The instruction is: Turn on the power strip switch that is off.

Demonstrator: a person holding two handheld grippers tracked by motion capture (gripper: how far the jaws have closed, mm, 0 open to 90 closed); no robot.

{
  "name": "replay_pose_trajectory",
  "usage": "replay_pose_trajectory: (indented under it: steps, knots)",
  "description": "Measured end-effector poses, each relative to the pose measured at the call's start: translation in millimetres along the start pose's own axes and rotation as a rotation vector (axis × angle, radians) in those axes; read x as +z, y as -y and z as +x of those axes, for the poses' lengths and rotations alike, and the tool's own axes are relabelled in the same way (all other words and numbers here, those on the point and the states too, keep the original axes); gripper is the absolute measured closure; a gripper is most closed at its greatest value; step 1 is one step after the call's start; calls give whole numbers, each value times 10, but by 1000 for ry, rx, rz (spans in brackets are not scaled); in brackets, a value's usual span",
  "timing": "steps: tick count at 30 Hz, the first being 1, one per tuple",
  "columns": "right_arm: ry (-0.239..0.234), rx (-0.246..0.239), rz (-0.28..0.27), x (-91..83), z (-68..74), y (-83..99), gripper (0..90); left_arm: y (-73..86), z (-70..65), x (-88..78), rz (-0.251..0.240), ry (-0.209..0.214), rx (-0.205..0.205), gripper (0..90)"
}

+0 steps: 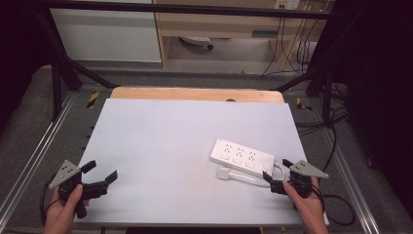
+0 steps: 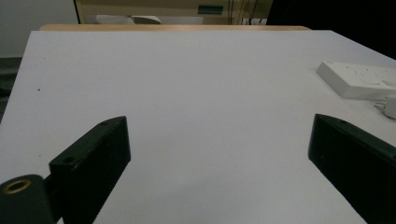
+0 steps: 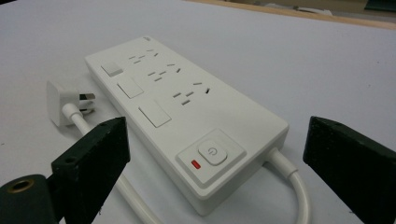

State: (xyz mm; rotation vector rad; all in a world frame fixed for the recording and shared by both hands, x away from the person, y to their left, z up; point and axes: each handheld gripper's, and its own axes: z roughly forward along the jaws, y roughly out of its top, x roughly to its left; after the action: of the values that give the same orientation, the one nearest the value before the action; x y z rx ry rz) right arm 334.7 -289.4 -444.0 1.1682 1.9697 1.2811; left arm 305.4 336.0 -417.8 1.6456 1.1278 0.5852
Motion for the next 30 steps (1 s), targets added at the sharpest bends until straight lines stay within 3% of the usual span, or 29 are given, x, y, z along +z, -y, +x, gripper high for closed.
replay_pose_trajectory:
  steps: [3,16,19,30]
  knots:
    - [0,-7,-4,12,5,2,71,0,-2,0,2,1,1,59]
    - [-9,44,-10,-10,-13,-4,48,11,-1,6,8,6,-7,59]
    - [-16,79,-42,-33,10,-49,34,18,-2,4,17,9,3,59]
    - [-7,96,-114,-88,89,-231,34,24,-15,-7,10,31,1,59]
